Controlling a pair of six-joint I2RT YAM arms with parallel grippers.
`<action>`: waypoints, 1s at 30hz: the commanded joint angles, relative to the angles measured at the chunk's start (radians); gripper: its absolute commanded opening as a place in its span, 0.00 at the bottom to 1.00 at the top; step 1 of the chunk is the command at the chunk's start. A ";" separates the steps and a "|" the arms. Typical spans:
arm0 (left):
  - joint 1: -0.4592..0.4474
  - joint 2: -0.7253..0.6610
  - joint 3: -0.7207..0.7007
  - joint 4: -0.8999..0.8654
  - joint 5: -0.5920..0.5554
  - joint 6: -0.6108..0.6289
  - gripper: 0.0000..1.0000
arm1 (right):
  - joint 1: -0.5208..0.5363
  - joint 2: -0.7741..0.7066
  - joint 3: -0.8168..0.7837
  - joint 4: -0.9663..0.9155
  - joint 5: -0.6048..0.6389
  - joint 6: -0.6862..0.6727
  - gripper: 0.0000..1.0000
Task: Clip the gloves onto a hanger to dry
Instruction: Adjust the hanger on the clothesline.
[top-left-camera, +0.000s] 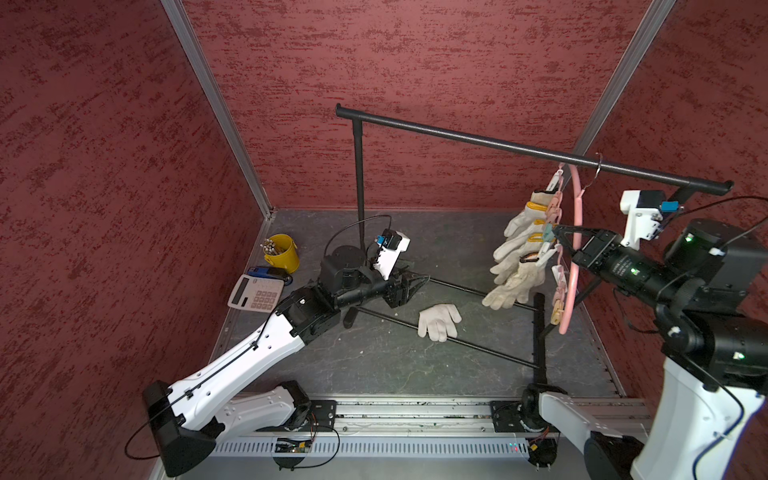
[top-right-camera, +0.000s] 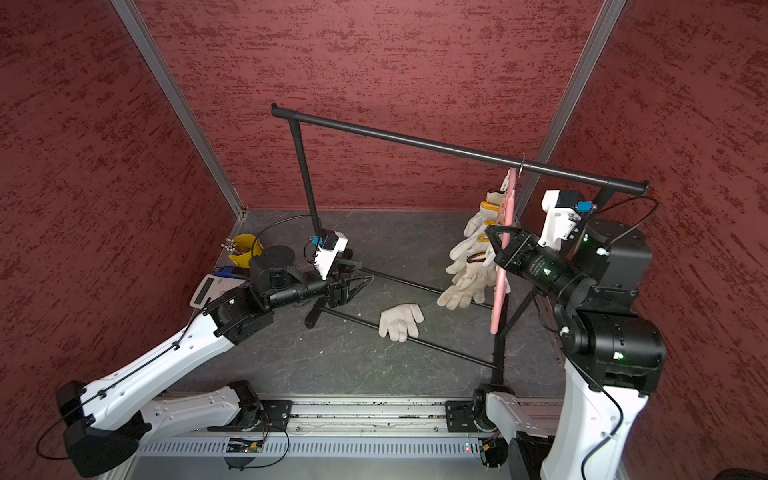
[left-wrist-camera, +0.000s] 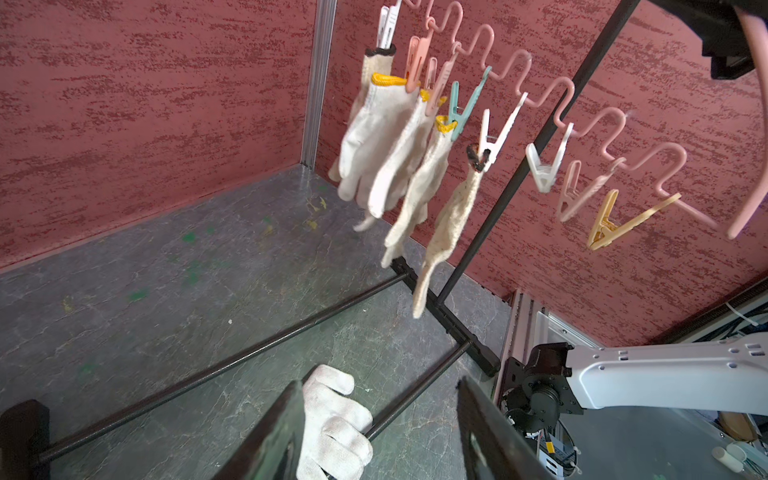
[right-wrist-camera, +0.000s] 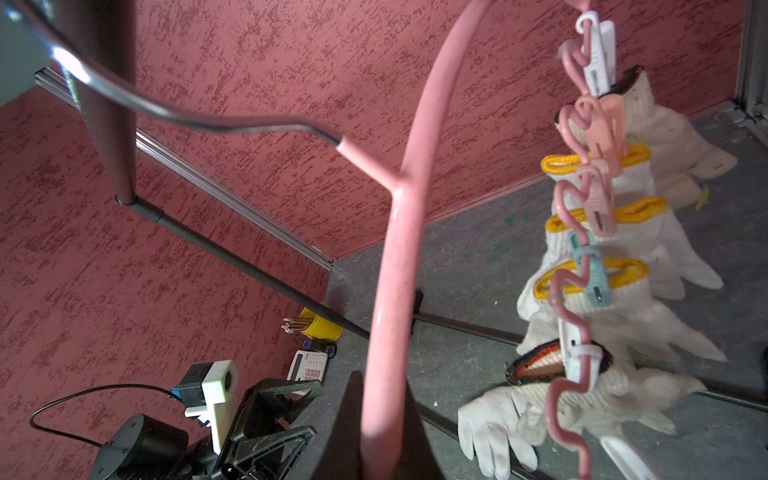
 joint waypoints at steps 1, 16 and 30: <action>0.005 0.016 0.002 0.032 0.017 -0.011 0.59 | 0.000 0.053 0.031 0.068 -0.023 -0.038 0.00; 0.011 0.123 0.044 0.051 0.020 -0.005 0.59 | 0.611 0.147 -0.229 0.387 0.372 0.047 0.00; 0.121 -0.081 -0.058 0.014 -0.257 -0.105 0.79 | 0.746 0.119 -0.426 0.643 0.608 0.118 0.38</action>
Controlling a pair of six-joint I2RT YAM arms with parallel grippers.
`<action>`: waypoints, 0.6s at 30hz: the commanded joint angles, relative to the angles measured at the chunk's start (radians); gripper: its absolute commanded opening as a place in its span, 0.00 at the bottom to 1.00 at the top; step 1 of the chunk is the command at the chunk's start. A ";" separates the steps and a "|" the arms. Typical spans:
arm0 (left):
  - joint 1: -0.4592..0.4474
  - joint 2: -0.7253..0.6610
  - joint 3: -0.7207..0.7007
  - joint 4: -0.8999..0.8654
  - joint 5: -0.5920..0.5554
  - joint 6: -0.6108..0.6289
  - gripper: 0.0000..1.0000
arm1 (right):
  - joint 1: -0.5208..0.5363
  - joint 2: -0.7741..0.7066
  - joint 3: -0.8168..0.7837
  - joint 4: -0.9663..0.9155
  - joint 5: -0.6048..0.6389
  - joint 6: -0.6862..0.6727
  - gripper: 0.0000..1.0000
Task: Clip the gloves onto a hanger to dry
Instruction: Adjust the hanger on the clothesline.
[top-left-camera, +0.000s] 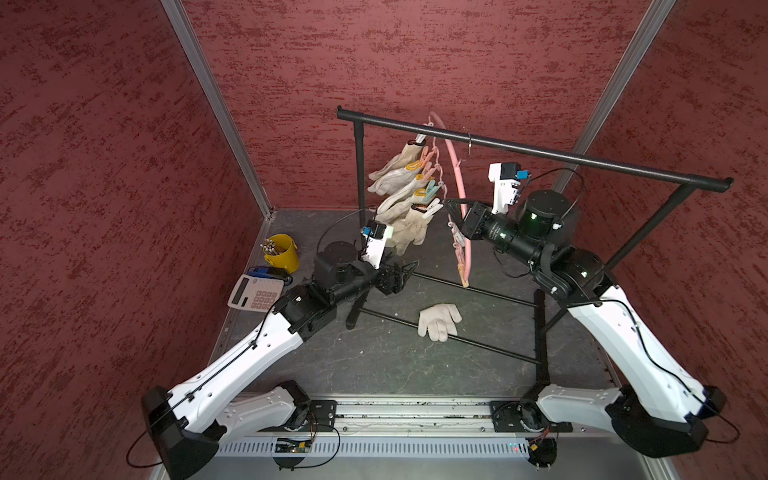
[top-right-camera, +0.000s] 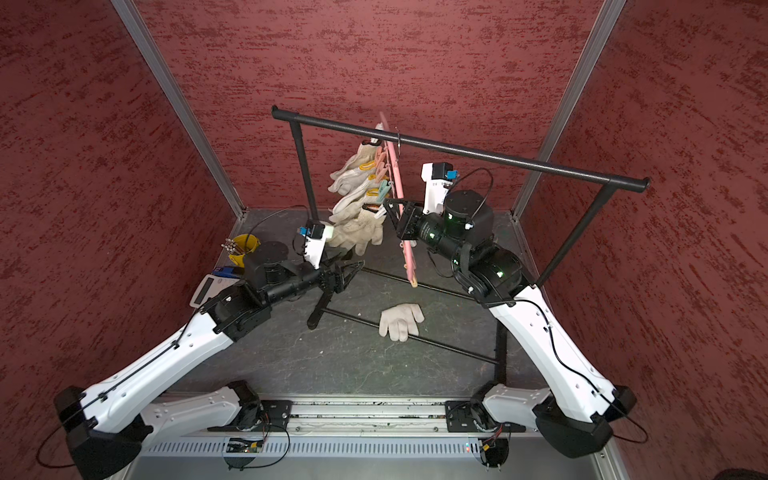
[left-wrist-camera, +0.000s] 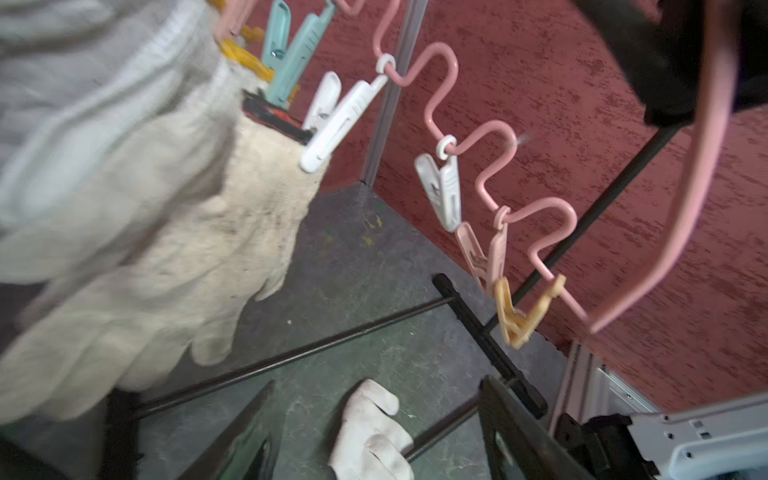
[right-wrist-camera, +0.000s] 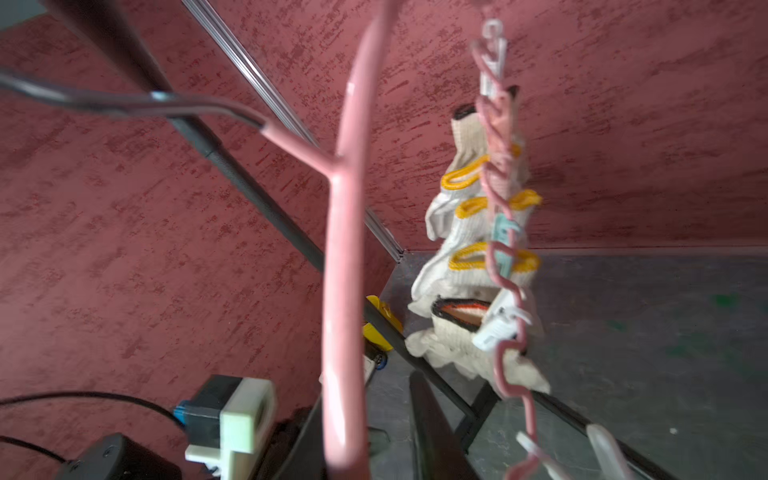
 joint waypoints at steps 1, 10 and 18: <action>0.039 -0.046 -0.039 -0.006 -0.094 -0.060 0.81 | -0.005 -0.061 -0.074 -0.084 0.140 0.044 0.44; 0.052 -0.105 -0.128 0.064 -0.142 -0.223 1.00 | -0.005 -0.298 -0.131 -0.235 0.212 0.112 0.63; 0.070 -0.104 -0.254 0.254 0.013 -0.312 0.98 | -0.005 -0.465 -0.041 -0.336 0.229 0.139 0.64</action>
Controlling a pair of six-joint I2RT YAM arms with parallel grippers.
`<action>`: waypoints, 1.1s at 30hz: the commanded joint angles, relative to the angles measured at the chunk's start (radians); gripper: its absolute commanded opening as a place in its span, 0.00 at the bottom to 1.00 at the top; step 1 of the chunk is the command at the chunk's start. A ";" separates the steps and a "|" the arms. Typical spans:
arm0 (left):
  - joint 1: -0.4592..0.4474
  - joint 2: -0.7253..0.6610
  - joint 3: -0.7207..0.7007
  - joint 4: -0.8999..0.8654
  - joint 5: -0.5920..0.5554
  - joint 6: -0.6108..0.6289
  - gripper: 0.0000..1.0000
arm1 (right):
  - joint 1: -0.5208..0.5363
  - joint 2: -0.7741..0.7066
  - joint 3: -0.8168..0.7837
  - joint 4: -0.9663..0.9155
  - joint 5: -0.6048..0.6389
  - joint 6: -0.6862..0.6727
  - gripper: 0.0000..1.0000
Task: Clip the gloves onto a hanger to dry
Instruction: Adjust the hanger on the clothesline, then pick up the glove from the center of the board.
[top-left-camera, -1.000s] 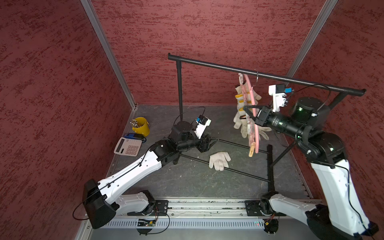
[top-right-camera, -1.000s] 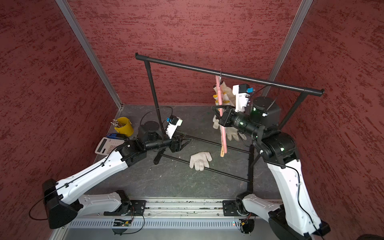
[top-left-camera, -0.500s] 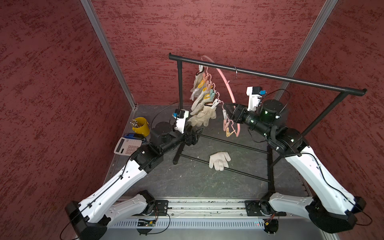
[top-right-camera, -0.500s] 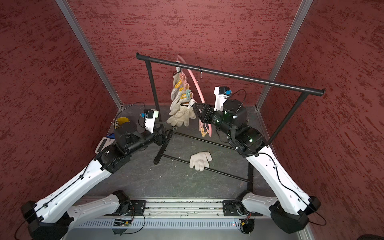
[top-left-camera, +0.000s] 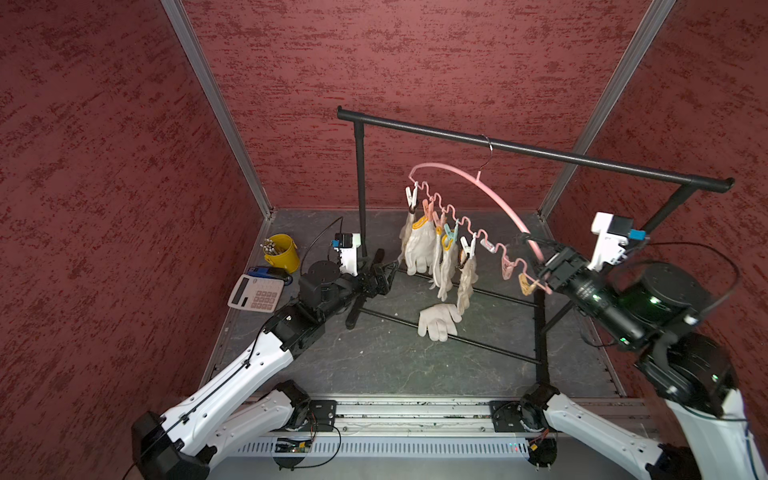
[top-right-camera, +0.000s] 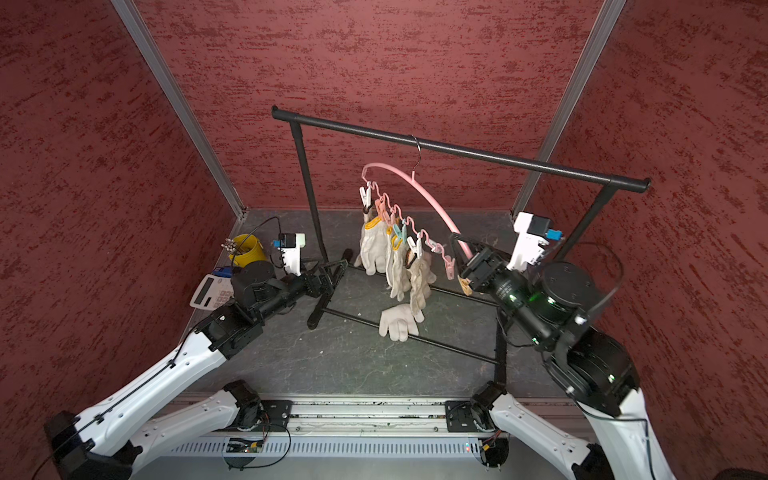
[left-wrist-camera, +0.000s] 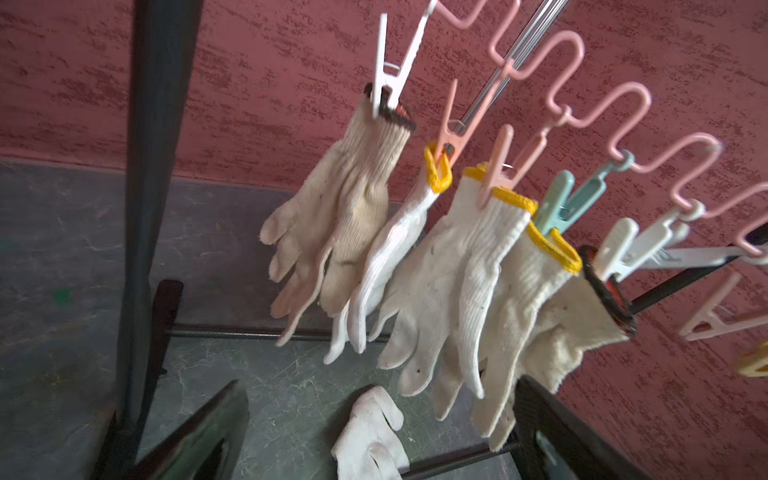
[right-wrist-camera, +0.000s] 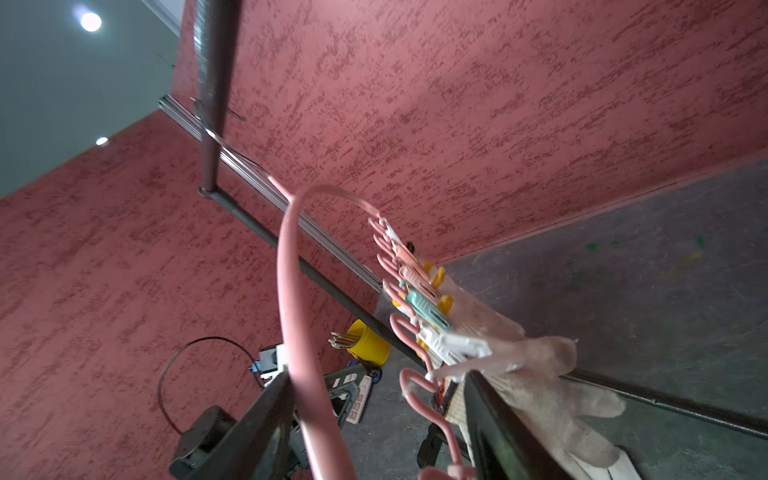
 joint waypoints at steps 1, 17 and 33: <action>0.000 0.019 0.008 0.085 0.071 -0.036 0.96 | -0.003 -0.015 0.054 -0.067 0.044 0.009 0.64; -0.142 0.124 0.218 -0.409 -0.250 0.016 0.83 | -0.003 -0.066 0.071 -0.124 0.326 0.232 0.53; -0.076 0.534 0.291 -0.608 0.251 -0.053 0.81 | -0.003 -0.151 -0.715 0.092 0.182 0.531 0.48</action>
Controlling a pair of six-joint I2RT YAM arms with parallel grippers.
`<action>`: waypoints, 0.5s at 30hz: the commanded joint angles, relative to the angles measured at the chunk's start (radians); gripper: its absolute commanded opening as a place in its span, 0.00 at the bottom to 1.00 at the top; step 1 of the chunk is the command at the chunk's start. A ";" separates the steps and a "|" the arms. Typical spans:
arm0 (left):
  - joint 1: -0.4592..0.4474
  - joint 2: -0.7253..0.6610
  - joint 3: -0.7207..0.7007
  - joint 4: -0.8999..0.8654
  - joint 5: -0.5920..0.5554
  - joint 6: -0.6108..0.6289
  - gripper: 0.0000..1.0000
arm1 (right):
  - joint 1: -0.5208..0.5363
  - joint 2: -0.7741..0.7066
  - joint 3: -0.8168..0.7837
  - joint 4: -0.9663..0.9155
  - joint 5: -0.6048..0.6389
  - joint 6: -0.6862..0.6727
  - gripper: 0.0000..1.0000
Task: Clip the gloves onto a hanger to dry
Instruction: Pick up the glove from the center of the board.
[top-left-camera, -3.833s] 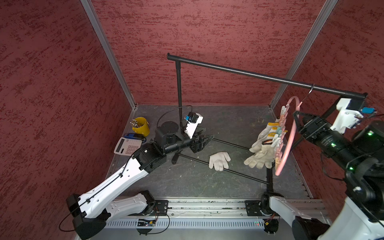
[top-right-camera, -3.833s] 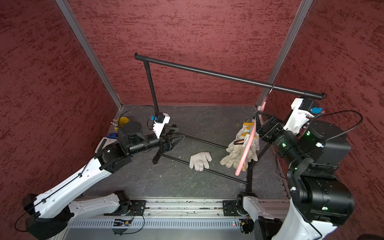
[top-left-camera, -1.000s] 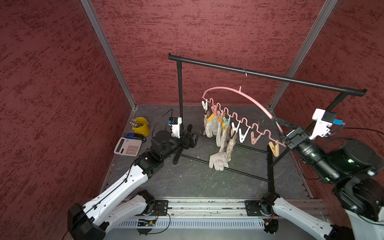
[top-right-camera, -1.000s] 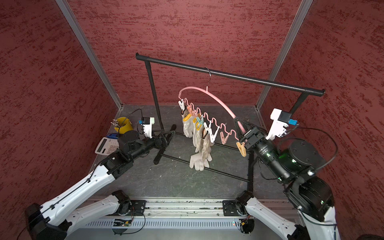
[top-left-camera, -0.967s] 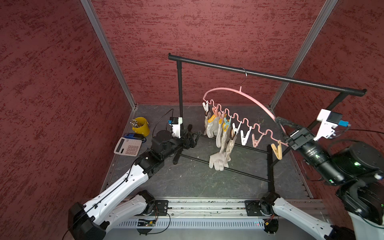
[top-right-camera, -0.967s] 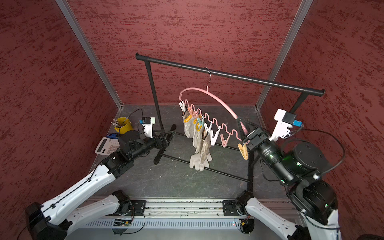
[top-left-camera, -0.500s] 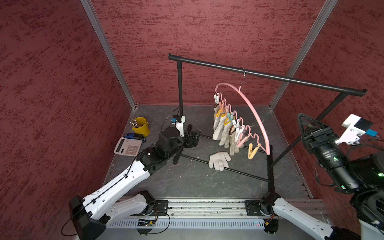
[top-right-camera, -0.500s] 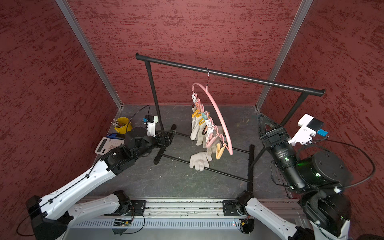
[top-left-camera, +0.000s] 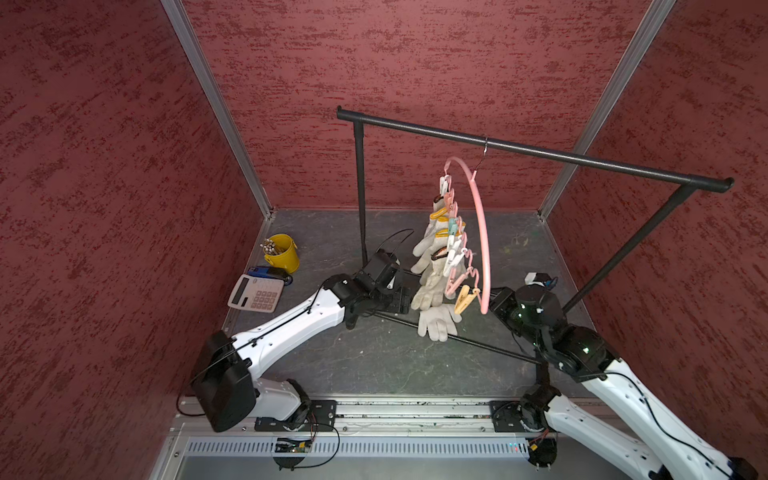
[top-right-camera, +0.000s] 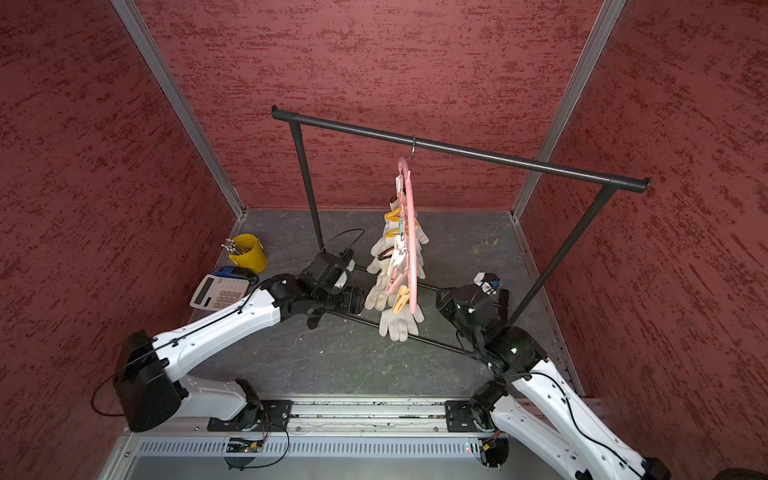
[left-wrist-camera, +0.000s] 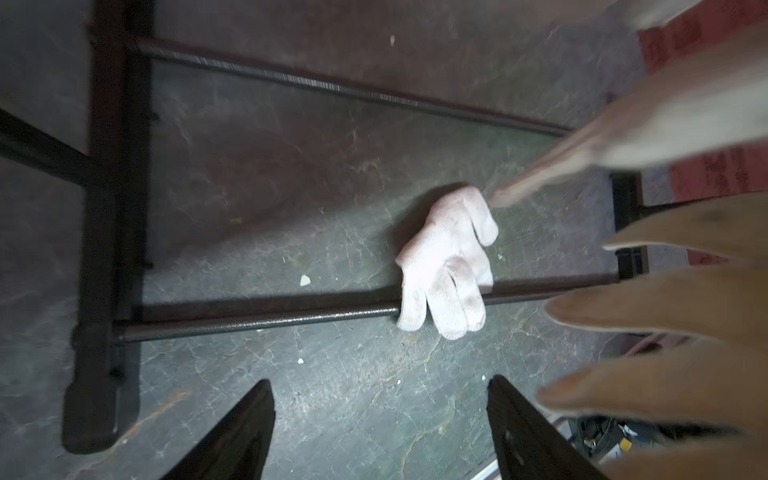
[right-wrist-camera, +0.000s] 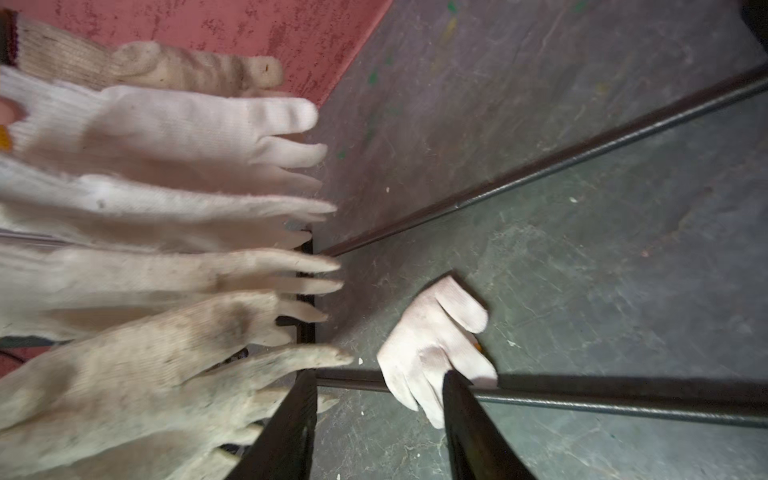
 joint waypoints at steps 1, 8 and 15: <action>0.037 0.060 -0.006 0.008 0.237 -0.065 0.81 | -0.003 -0.057 -0.006 0.064 0.028 0.093 0.48; 0.077 0.200 0.028 0.068 0.339 -0.110 0.77 | -0.011 0.046 -0.183 0.266 -0.210 0.080 0.59; 0.092 0.186 0.022 0.075 0.335 -0.100 0.79 | -0.102 0.227 -0.330 0.463 -0.403 0.080 0.63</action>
